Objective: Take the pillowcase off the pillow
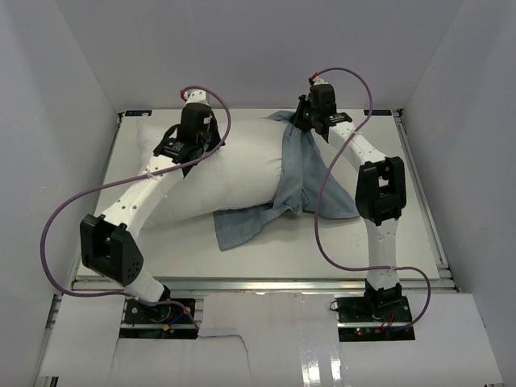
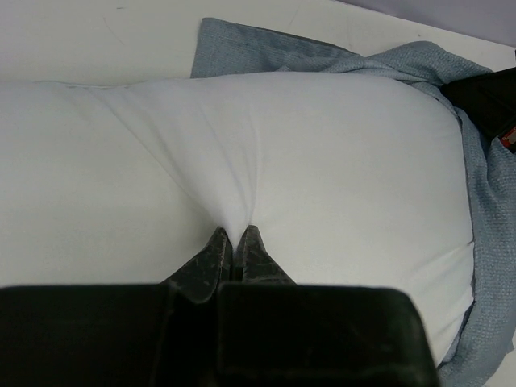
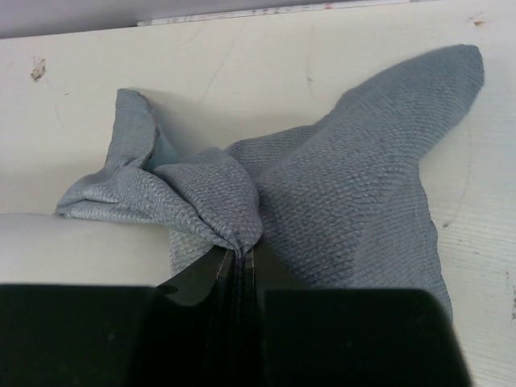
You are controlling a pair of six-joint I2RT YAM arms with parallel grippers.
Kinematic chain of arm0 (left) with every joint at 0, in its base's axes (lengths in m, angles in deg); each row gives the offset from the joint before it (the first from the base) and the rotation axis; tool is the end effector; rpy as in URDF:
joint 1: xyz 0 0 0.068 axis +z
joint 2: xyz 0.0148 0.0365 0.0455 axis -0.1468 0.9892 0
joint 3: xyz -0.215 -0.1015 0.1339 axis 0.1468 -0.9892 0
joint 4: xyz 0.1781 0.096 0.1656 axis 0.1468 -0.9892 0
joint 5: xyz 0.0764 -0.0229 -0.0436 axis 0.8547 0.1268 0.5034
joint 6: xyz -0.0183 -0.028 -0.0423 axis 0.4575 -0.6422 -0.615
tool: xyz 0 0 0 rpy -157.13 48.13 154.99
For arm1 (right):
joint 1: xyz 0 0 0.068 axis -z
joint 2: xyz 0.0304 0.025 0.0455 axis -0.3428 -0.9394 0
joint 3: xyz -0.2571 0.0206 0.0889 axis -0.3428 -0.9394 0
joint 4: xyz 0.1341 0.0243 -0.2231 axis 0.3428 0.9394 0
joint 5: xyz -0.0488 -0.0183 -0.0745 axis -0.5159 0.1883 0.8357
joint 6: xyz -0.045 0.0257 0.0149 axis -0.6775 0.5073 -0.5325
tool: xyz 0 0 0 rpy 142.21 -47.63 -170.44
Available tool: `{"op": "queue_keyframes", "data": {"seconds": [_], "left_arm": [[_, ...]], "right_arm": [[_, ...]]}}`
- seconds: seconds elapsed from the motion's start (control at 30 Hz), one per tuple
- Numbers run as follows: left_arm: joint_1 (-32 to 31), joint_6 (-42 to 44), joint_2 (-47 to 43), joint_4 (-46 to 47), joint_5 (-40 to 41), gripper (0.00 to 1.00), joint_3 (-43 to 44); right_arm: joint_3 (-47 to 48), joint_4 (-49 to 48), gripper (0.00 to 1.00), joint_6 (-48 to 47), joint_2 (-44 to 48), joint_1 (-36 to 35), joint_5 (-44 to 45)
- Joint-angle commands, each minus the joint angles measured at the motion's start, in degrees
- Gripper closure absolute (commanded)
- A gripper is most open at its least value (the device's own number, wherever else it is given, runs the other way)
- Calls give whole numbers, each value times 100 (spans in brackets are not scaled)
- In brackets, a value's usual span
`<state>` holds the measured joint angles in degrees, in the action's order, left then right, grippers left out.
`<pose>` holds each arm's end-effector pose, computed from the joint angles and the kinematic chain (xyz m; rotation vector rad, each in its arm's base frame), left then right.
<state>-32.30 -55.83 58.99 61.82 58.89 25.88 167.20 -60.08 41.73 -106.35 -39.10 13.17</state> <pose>0.3331 -0.1377 0.3563 -0.1639 2.0977 -0.2483 0.4971 0.1723 0.2735 0.0356 2.0514 0.4642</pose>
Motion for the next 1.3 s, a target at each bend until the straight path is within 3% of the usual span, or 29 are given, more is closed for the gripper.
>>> {"op": "queue_keyframes", "data": {"seconds": [0.0,0.17,0.43,0.73,0.8,0.83,0.87,0.9,0.97,1.0,1.1,1.17,1.27], "left_arm": [[101,115,-712,19,516,100,152],[109,265,-651,-183,1200,100,364],[302,405,-97,-509,1483,100,1022],[470,458,-35,-579,1588,100,1137],[487,432,-44,-553,1545,100,1102],[487,441,-9,-527,1275,100,1085],[496,423,26,-500,1142,100,1102],[496,371,79,-500,1071,100,1128],[496,335,201,-500,939,100,1207],[496,318,228,-500,921,100,1234],[496,283,281,-500,877,100,1243],[496,239,299,-430,842,100,1199],[496,177,352,-342,710,100,1155]], "right_arm": [[255,50,92,146,-160,612,835],[45,103,92,349,-186,1157,468],[53,165,92,-161,-178,1376,493],[-96,297,92,-135,-46,1658,510],[-175,183,92,-187,24,1676,82],[-201,-113,92,-292,77,1676,-921],[-176,-186,88,-467,86,1668,-1410],[-106,-143,70,-538,129,1641,-1667],[88,164,47,-914,410,1501,-2027],[106,252,30,-995,568,1466,-2064],[-446,218,6,-1101,1472,1448,-1969],[-929,244,2,-1171,2114,1439,-1959],[-1965,288,4,-1329,2984,1238,-2180]]}}
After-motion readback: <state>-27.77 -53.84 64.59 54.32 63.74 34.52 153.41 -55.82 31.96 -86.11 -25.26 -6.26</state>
